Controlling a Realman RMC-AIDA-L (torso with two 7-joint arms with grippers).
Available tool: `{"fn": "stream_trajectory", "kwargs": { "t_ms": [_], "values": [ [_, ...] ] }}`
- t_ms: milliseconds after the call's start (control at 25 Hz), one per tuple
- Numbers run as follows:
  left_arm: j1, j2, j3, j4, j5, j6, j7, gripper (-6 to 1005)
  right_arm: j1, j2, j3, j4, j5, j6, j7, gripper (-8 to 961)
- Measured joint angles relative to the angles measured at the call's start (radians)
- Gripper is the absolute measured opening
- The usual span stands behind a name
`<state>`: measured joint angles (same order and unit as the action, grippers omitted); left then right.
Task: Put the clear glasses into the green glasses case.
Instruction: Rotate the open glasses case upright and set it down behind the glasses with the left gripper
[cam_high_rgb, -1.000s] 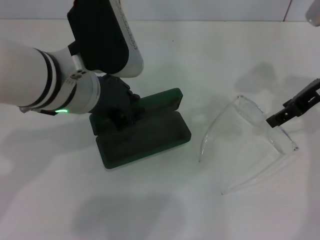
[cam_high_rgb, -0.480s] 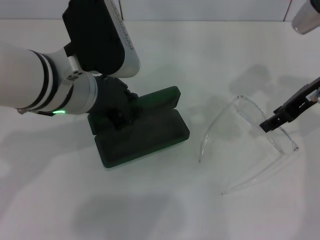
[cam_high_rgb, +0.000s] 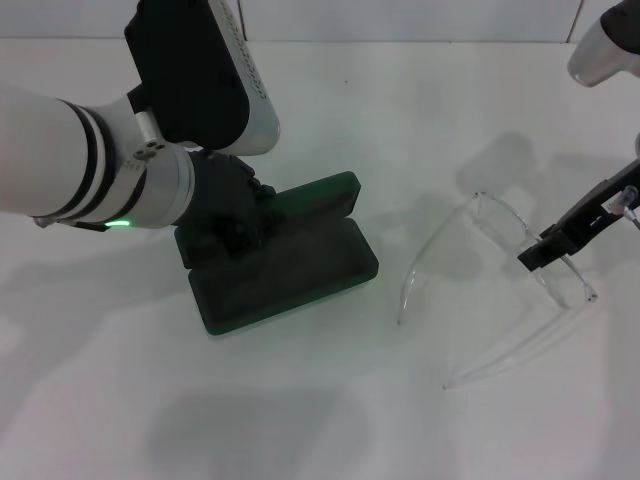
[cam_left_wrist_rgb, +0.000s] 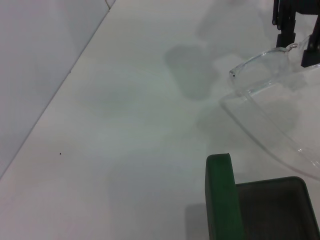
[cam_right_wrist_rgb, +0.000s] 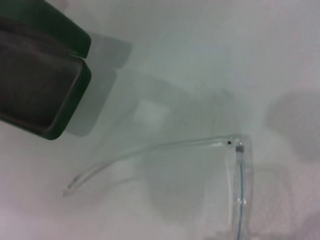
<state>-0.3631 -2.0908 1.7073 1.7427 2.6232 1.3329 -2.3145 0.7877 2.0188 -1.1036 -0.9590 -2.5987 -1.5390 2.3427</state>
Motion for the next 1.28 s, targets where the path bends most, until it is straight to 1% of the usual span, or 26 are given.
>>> {"fn": "stream_trajectory", "kwargs": {
  "t_ms": [120,240,480,680,920,1000,1120,1200,1280],
  "values": [
    [0.001,0.000,0.000,0.000,0.001,0.000,0.000,204,-0.001,0.000,-0.001,-0.001,0.000,0.010,-0.003,588],
    [0.001,0.000,0.000,0.000,0.002,0.000,0.000,205,-0.003,-0.001,-0.001,-0.001,0.000,0.017,-0.006,360],
    [0.001,0.001,0.000,0.000,0.002,0.000,0.000,206,-0.004,0.000,-0.001,0.001,0.000,0.029,-0.019,204],
    [0.004,0.002,0.000,0.000,0.002,0.000,0.000,208,-0.010,0.000,-0.008,0.000,0.003,0.039,-0.039,133],
    [0.012,0.002,0.000,0.001,0.001,0.000,0.000,210,-0.035,0.001,-0.013,-0.033,0.008,0.047,-0.057,115],
    [0.018,0.002,0.000,0.009,0.001,0.000,0.000,210,-0.059,0.001,-0.013,-0.072,0.018,0.042,-0.059,109],
    [0.034,0.002,0.000,0.041,0.001,0.001,0.004,211,-0.106,0.000,-0.005,-0.164,0.023,0.033,-0.059,103],
    [0.046,0.001,-0.003,0.072,-0.002,0.002,0.016,212,-0.141,-0.003,0.007,-0.237,0.024,0.021,-0.055,103],
    [0.055,0.001,-0.003,0.096,-0.006,0.002,0.030,212,-0.186,-0.004,0.041,-0.337,0.040,-0.008,-0.053,103]
  ]
}}
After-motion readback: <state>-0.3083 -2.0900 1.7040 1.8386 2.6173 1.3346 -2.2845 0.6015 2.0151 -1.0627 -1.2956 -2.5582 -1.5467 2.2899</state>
